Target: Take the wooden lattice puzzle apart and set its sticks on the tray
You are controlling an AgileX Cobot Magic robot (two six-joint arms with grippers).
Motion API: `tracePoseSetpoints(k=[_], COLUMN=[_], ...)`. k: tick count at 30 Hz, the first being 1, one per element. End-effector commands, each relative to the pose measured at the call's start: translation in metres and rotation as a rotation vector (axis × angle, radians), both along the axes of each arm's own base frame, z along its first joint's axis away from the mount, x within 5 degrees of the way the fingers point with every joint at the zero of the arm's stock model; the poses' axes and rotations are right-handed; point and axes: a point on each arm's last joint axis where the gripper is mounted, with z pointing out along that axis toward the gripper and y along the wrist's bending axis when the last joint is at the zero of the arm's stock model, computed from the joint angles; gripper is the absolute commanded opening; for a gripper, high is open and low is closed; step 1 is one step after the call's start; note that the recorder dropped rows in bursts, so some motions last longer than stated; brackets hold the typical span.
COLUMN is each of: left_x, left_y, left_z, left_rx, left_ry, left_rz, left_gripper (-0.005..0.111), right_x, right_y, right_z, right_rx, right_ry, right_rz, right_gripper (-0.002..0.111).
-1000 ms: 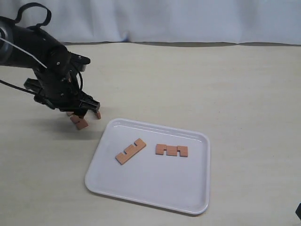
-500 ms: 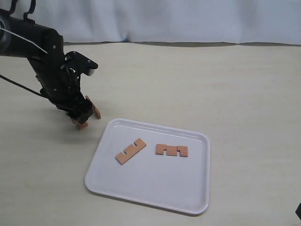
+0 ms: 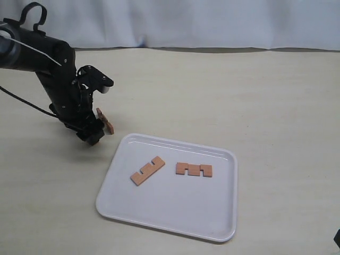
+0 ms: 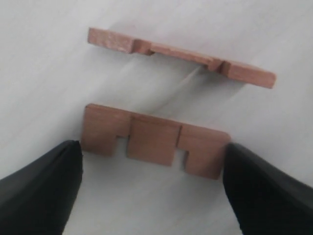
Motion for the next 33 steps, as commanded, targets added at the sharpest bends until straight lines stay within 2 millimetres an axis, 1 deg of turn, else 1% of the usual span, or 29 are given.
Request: tracePoseSetpoints(k=[1, 4, 8, 10, 14, 19, 23, 33], left_x=[0.003, 0.001, 0.005, 0.008, 0.011, 0.011, 0.012, 0.014], left_y=[0.0, 0.001, -0.001, -0.003, -0.005, -0.005, -0.005, -0.006], left_z=[0.0, 0.0, 0.01, 0.014, 0.015, 0.003, -0.003, -0.003], left_rx=[-0.003, 0.009, 0.011, 0.002, -0.016, 0.0, 0.0, -0.007], left_ry=[-0.018, 0.006, 0.033, 0.037, 0.011, 0.044, 0.042, 0.024], left_rz=[-0.014, -0.037, -0.028, -0.018, -0.026, -0.068, -0.073, -0.091], left_gripper=[0.074, 0.076, 0.092, 0.096, 0.096, 0.096, 0.096, 0.096], right_x=[0.0, 0.0, 0.0, 0.0, 0.0, 0.0, 0.0, 0.0], right_y=[0.0, 0.0, 0.0, 0.0, 0.0, 0.0, 0.0, 0.0], right_z=[0.0, 0.0, 0.0, 0.0, 0.0, 0.0, 0.0, 0.0], right_rx=[0.006, 0.006, 0.006, 0.006, 0.006, 0.006, 0.006, 0.006], right_ry=[-0.005, -0.005, -0.005, -0.005, -0.005, -0.005, -0.005, -0.005], right_rz=[0.003, 0.003, 0.003, 0.003, 0.003, 0.003, 0.003, 0.003], right_gripper=[0.004, 0.004, 0.004, 0.004, 0.004, 0.004, 0.004, 0.004])
